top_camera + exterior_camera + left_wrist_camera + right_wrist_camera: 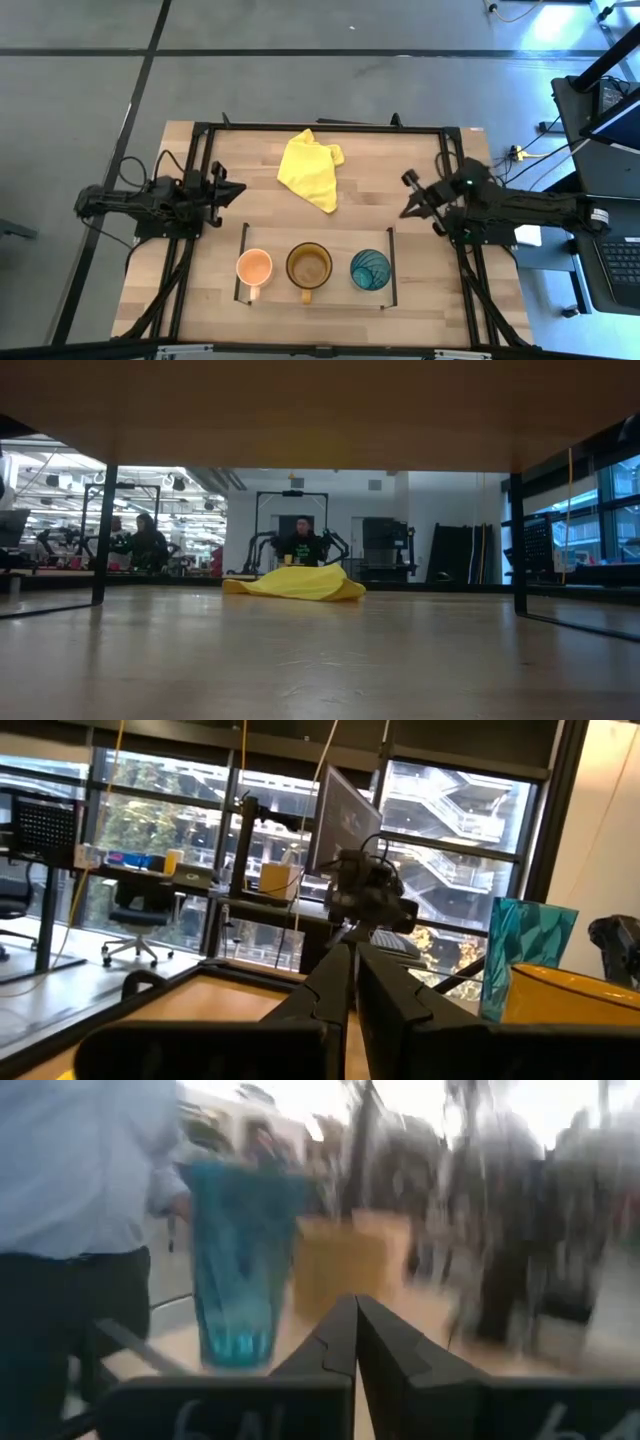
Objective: Stack small to large cups/mugs on shelf
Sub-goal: Return to Home Position
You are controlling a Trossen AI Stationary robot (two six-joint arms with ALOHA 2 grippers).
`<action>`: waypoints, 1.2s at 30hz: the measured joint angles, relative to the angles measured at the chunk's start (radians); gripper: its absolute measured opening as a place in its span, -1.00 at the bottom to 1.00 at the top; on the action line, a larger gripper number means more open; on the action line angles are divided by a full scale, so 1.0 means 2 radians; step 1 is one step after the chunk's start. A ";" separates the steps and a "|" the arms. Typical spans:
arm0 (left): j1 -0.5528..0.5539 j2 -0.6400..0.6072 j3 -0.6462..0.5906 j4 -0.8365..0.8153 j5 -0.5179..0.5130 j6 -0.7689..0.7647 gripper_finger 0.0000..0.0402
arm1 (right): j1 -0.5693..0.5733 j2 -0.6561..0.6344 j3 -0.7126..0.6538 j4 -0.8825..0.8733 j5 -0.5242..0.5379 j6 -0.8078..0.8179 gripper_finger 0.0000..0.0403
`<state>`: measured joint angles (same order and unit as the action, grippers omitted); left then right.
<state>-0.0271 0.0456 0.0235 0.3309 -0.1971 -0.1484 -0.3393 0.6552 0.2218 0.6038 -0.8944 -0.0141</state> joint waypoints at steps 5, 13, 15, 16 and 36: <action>-0.029 0.000 0.000 0.000 -0.031 0.001 -0.93 | 0.001 -0.007 0.000 -0.017 -0.003 0.006 -0.94; -0.070 0.000 0.000 0.009 -0.068 0.015 -0.93 | -0.023 -0.054 -0.107 0.191 0.105 0.102 -0.94; -0.078 0.000 0.000 0.010 -0.072 0.016 -0.93 | -0.028 -0.064 -0.102 0.176 0.127 0.117 -0.94; -0.082 0.000 0.001 0.010 -0.076 0.016 -0.93 | -0.029 -0.068 -0.103 0.180 0.129 0.121 -0.94; -0.140 0.019 0.002 -0.159 -0.193 -0.052 -0.93 | -0.029 -0.113 -0.107 -0.126 0.313 0.082 -0.94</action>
<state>-0.3074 0.0835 0.0282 0.0138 -0.5822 -0.2524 -0.3973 0.4294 0.0071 0.3514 -0.2681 0.1499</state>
